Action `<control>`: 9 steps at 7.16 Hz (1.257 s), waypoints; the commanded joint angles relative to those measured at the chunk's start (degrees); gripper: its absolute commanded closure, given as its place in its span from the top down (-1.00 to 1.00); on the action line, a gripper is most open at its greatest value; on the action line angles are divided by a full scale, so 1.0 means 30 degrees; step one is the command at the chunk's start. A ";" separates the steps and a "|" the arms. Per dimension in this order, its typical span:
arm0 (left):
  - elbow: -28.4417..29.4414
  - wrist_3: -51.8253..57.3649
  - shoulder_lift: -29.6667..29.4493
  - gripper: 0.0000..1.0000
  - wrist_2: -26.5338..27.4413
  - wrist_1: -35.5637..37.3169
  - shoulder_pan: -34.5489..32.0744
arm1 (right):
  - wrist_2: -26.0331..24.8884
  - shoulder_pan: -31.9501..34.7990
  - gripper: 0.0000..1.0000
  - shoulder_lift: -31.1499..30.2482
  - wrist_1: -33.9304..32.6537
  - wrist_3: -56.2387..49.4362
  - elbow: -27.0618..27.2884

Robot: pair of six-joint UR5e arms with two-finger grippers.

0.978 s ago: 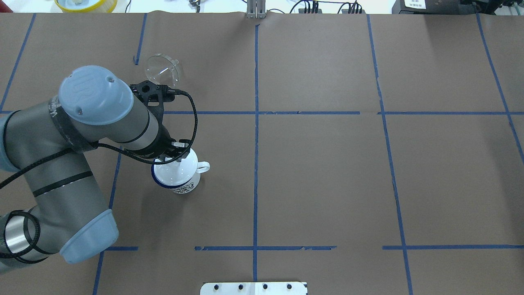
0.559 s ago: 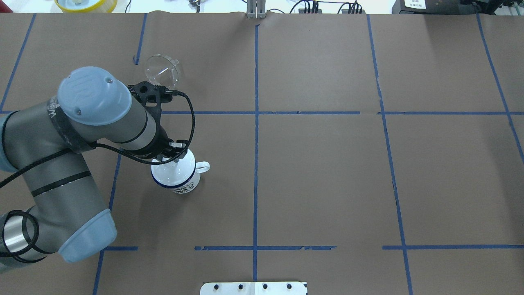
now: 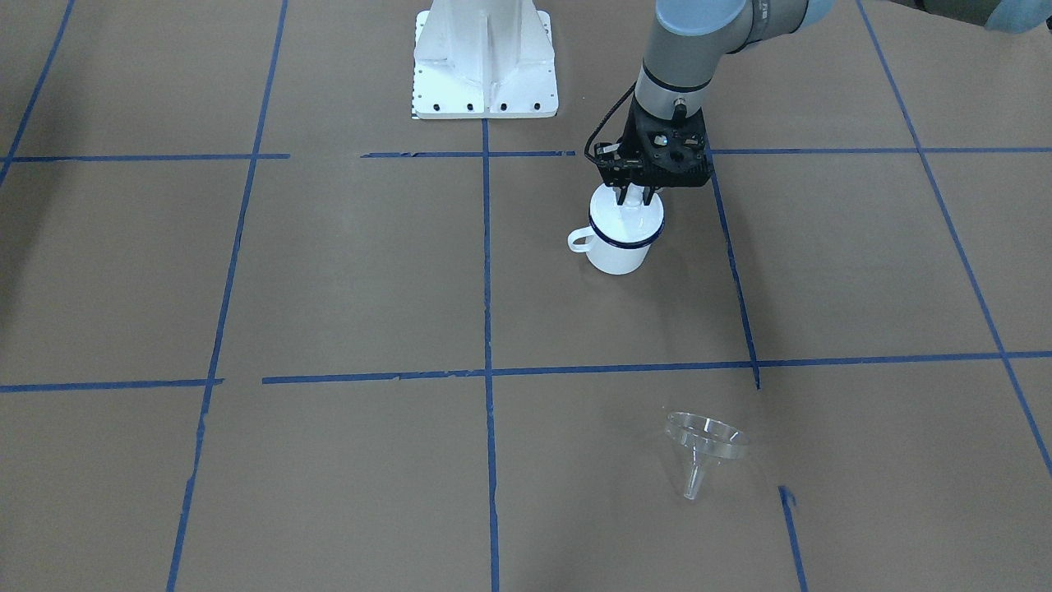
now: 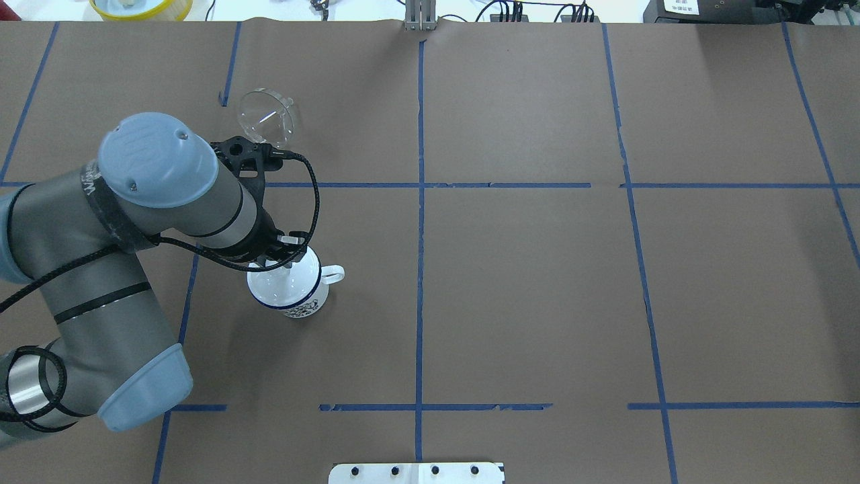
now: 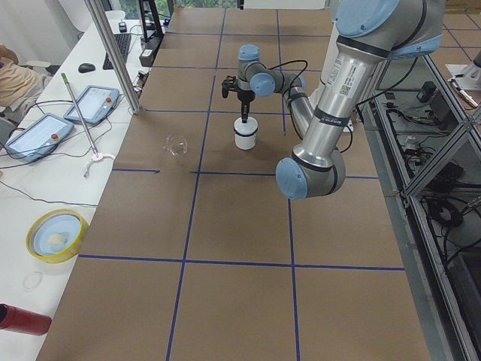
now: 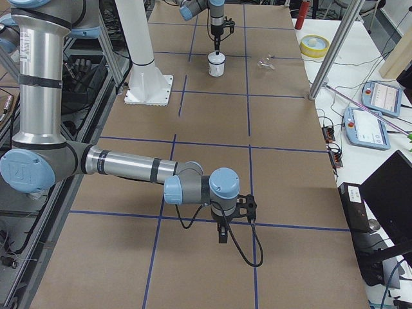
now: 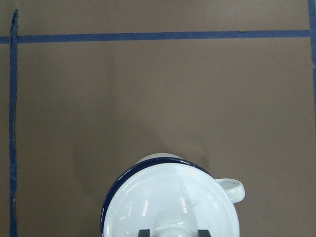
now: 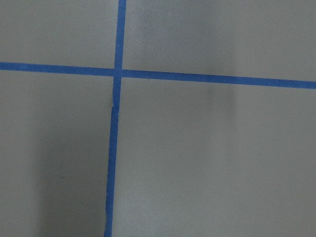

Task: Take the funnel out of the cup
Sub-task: 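Lower the white cup into the mug's opening with the left gripper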

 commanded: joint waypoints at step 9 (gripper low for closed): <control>-0.0008 0.0052 0.0168 0.99 -0.0028 0.0000 0.0032 | 0.0000 0.0000 1.00 0.0000 0.0000 0.0000 0.0000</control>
